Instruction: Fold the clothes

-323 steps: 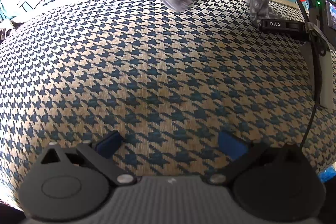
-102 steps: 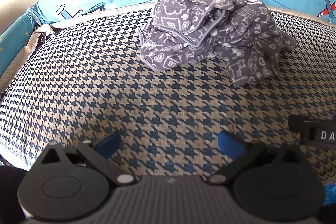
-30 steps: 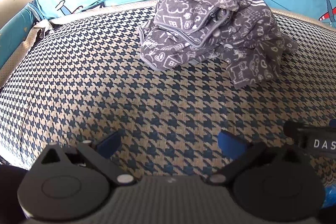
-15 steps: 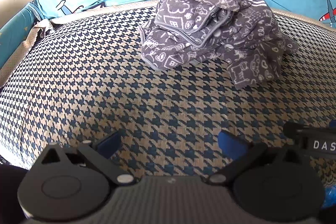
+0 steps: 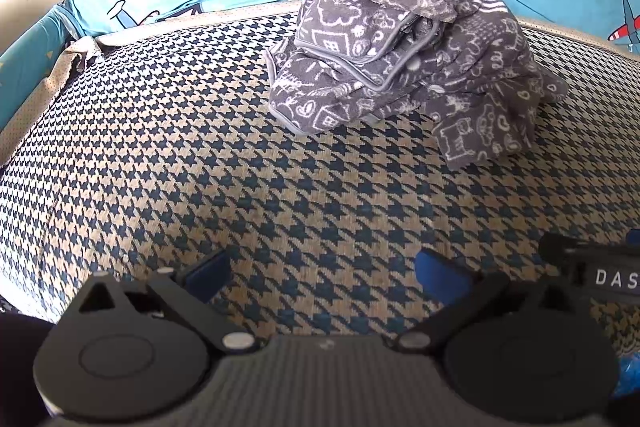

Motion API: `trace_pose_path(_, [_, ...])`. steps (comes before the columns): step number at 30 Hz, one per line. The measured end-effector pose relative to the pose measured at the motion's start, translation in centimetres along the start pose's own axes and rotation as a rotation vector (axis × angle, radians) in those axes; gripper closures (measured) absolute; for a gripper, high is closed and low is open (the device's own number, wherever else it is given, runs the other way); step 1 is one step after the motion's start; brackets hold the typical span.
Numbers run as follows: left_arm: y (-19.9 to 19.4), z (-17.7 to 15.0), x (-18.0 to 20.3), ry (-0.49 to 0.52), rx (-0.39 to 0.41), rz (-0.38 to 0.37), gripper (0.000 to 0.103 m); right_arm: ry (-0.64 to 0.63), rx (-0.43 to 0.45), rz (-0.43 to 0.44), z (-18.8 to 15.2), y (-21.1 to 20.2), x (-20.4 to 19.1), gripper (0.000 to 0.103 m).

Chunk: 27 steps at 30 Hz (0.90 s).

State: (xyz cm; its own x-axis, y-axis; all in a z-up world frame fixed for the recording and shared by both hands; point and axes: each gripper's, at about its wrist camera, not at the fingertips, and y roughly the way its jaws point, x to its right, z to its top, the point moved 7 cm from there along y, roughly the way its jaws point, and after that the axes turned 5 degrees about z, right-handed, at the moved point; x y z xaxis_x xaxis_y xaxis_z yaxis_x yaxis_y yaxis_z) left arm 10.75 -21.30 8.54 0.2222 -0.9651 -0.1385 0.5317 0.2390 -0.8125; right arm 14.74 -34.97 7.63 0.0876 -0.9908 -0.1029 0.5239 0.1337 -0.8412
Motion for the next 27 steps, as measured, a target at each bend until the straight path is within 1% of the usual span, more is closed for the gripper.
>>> trace_pose_path(19, [0.2, -0.3, -1.1, 0.030, 0.002, -0.014, 0.000, 0.001, -0.002, 0.000, -0.1, 0.2, 0.0, 0.000])
trace_pose_path(24, [0.5, 0.1, -1.7, 0.033, 0.003, -0.025, 0.000, 0.020, 0.021, -0.004, 0.3, 0.0, 0.3, 0.000])
trace_pose_path(27, [0.7, 0.5, -2.1, 0.033, 0.004, -0.028, 0.000, 0.032, 0.045, 0.012, 0.7, -0.2, 0.2, 0.000])
